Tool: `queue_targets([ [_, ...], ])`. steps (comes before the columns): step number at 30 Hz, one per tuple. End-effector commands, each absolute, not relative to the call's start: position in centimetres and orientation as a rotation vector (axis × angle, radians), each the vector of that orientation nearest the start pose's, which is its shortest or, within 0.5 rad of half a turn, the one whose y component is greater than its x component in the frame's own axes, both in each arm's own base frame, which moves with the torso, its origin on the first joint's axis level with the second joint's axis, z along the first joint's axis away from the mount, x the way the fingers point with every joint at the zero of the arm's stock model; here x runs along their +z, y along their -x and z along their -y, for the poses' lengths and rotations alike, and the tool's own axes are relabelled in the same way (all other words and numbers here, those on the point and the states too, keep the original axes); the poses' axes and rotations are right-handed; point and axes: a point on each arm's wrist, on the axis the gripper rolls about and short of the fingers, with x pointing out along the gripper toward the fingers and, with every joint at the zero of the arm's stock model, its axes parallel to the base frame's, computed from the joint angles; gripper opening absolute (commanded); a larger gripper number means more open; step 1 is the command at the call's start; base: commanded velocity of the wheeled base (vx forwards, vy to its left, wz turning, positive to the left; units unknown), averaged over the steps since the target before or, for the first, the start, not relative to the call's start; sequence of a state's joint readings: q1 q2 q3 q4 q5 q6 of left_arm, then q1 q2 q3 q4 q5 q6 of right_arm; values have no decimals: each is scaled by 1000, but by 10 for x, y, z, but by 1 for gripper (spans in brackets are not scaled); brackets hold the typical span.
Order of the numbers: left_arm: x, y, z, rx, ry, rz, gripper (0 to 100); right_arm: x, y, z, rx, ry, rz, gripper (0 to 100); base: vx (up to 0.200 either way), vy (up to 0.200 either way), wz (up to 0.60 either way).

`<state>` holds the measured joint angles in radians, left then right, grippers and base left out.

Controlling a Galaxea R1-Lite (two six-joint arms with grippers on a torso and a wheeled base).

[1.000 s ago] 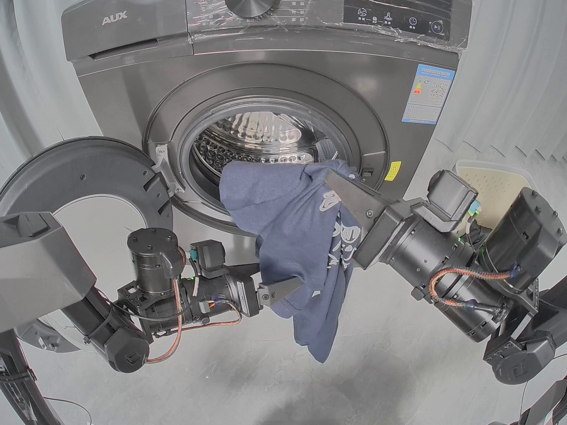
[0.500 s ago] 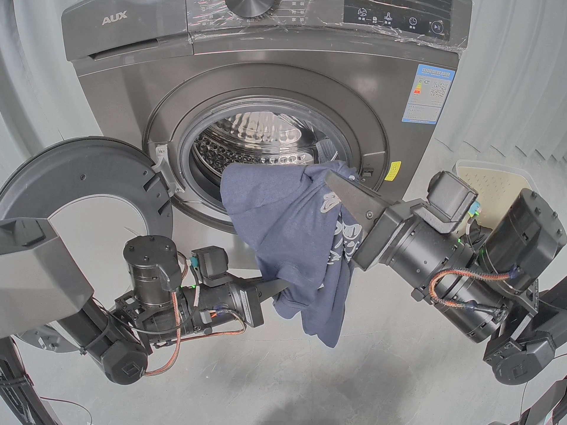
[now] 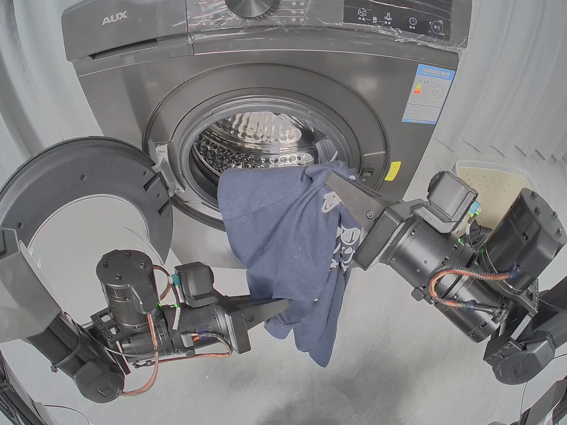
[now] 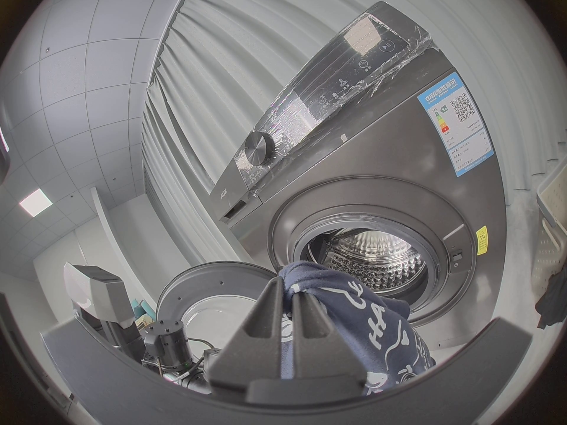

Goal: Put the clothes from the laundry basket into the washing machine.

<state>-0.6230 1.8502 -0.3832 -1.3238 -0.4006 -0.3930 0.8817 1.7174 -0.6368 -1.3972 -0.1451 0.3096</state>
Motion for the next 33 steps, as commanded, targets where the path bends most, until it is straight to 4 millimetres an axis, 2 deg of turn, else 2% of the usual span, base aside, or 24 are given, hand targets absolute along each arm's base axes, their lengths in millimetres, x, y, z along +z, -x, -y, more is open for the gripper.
queue_targets([
  [1,99,-222,170,-971,336,-377,100,210,-187,-222,772,-452,167,0,0,0,0],
  [13,74,-240,179,-960,338,-365,100,210,-187,-222,772,-452,169,0,0,0,0],
  [23,75,-245,185,-978,344,-320,100,209,-187,-221,772,-449,165,0,0,0,0],
  [24,76,-245,186,-978,344,-319,0,208,-186,-221,772,-449,163,0,0,0,0],
  [33,79,-245,186,-983,347,-290,0,208,-187,-222,772,-449,161,0,0,0,0],
])
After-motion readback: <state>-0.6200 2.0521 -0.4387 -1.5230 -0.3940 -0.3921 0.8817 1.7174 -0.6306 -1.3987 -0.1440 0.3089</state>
